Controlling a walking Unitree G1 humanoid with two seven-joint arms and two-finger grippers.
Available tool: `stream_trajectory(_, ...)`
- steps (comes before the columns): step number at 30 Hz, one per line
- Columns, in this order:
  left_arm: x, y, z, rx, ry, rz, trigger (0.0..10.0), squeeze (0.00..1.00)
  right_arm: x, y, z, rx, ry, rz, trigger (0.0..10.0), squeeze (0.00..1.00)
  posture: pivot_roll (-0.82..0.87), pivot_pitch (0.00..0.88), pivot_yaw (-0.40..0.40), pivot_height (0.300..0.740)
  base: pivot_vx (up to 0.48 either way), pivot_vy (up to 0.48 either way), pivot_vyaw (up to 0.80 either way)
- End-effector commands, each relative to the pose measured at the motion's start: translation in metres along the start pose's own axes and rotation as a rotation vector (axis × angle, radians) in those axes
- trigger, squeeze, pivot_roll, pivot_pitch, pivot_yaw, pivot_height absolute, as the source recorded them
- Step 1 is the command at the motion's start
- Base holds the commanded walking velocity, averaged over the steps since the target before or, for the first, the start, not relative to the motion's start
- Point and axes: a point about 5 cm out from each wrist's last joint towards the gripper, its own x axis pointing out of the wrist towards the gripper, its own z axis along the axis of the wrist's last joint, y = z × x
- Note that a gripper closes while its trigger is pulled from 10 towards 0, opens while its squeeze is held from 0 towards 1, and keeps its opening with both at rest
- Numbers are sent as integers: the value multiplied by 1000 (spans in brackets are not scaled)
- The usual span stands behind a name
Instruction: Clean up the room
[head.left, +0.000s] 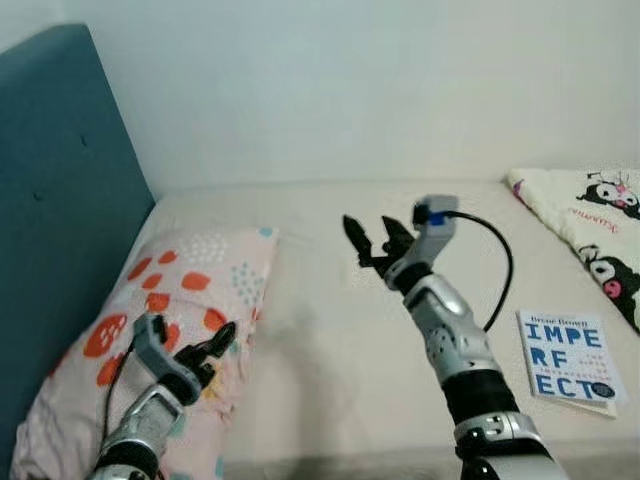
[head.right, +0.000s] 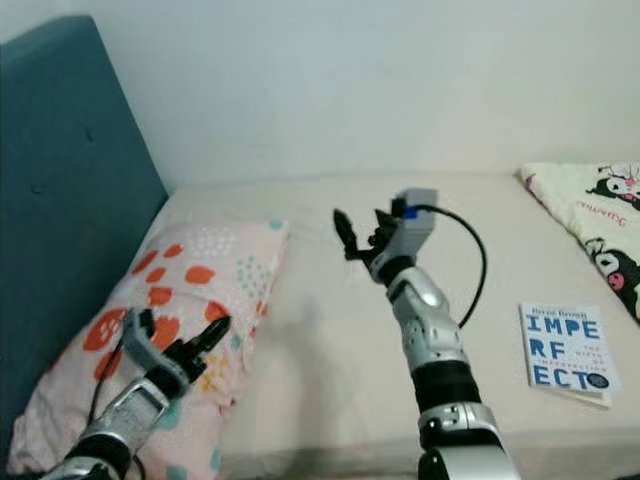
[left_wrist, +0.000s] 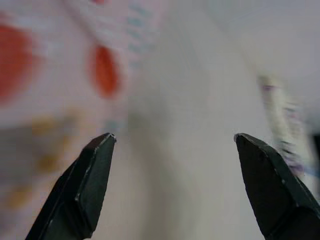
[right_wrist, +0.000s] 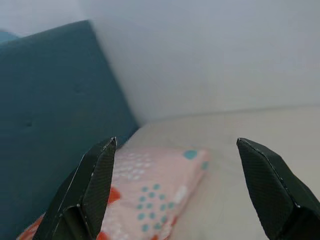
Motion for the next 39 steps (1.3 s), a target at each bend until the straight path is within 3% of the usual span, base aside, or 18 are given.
stream_trajectory(1,-12,19,-6,14,14,118,10000,0,-2,7,-11,-20,45,51,10000,0,73,0,-38,700,0,0,0)
stream_trajectory(7,-26,37,-18,47,47,259,10000,0,-3,16,-22,-74,112,121,10000,0,72,0,-42,719,0,0,0)
stream_trajectory(13,-33,44,-28,54,81,323,10000,0,-5,17,-32,-99,160,130,10000,0,70,0,-44,728,0,0,0)
stream_trajectory(14,-43,50,-46,68,148,386,10000,0,-13,4,-55,-112,251,34,10000,0,69,0,-50,738,0,0,0)
stream_trajectory(17,-47,53,-54,78,177,412,10000,0,-19,-4,-67,-120,297,-28,10000,0,69,0,-50,740,0,0,0)
stream_trajectory(20,-58,59,-69,135,271,469,10000,0,-32,-12,-86,-140,392,-89,10000,0,66,0,-53,740,0,-165,0)
stream_trajectory(29,-71,63,-87,174,365,496,10000,0,-43,-25,-98,-162,472,-202,10000,0,53,0,-42,740,0,-475,0)
stream_trajectory(34,-72,62,-92,181,384,498,10000,0,-83,-44,-136,-168,719,-358,10000,0,53,0,-47,740,0,-480,0)
stream_trajectory(35,-72,62,-92,181,384,498,10000,0,-83,-44,-136,-168,719,-358,10000,0,53,0,-47,740,0,-480,0)
stream_trajectory(37,-70,61,-92,182,381,493,10000,0,-107,-49,-152,-56,783,-460,10000,0,59,0,-54,740,0,-480,0)
stream_trajectory(39,-69,60,-92,181,379,490,10000,0,-115,-50,-156,-17,793,-491,10000,0,60,0,-56,740,0,-480,0)
